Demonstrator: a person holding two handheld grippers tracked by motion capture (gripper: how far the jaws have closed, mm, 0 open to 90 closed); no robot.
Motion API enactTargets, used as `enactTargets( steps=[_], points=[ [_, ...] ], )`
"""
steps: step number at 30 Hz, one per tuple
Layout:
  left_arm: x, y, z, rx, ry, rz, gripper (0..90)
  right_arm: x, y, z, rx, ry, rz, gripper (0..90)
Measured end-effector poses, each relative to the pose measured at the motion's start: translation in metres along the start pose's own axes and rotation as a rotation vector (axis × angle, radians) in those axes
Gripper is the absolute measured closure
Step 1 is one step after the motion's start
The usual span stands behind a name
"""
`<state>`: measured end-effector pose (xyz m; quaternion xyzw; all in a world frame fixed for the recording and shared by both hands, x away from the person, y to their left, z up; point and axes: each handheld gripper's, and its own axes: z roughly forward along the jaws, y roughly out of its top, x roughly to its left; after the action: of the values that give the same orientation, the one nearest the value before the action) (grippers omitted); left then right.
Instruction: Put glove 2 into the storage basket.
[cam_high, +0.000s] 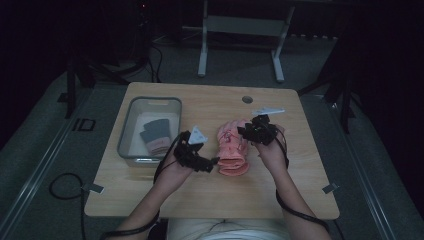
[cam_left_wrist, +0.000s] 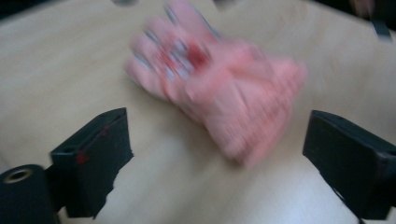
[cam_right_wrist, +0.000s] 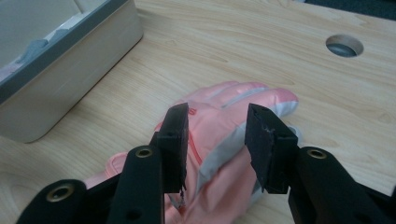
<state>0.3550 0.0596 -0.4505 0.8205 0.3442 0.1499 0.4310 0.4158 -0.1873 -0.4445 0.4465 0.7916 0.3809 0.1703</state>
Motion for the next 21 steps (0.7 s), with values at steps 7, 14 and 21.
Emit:
enactTargets(
  steps=[7,14,21],
  points=[
    [0.023,0.019,0.039,0.074,-0.008,-0.063,12.3,-0.001,-0.023,0.025,0.091,-0.024,0.037,52.4],
    [0.034,0.011,0.084,0.153,-0.080,-0.177,15.4,-0.022,-0.046,0.037,0.172,0.020,0.081,46.3],
    [0.041,-0.002,0.113,0.203,-0.117,-0.307,24.7,-0.030,-0.050,0.044,0.222,0.067,0.096,45.3]
  ],
)
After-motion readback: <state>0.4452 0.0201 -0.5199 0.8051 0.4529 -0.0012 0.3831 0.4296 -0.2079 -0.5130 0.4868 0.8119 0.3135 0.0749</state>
